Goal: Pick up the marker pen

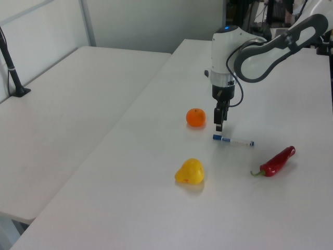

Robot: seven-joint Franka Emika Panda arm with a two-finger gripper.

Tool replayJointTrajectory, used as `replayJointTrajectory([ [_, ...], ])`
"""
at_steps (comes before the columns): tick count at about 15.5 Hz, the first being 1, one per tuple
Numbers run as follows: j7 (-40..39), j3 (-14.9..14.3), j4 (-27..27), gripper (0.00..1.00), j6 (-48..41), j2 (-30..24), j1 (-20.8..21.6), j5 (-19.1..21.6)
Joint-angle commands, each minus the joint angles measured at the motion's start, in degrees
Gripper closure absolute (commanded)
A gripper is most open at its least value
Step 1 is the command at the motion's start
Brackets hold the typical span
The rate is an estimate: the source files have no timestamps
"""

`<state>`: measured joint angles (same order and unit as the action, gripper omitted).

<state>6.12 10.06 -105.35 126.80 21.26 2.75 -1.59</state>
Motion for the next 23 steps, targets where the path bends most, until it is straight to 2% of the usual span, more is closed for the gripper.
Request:
replayJointTrajectory([
  [1,0.56,-0.31,0.40,0.00,-6.81,-4.82,-0.29,1.06],
  [8,0.64,-1.54,4.89,0.00,-21.06,-14.57,-1.96,0.97],
  [11,0.56,-3.47,5.24,0.00,-23.61,-18.96,-1.87,1.76],
  [14,0.56,-5.22,11.98,0.00,-33.78,-19.94,-1.87,4.92],
  [16,0.47,-6.37,14.99,0.00,-37.50,-20.29,-1.60,6.06],
  [20,-0.67,-9.09,14.82,0.00,-36.63,-21.26,0.06,6.68],
  [23,-7.94,-11.64,14.47,0.00,-33.83,-21.35,1.47,7.04],
])
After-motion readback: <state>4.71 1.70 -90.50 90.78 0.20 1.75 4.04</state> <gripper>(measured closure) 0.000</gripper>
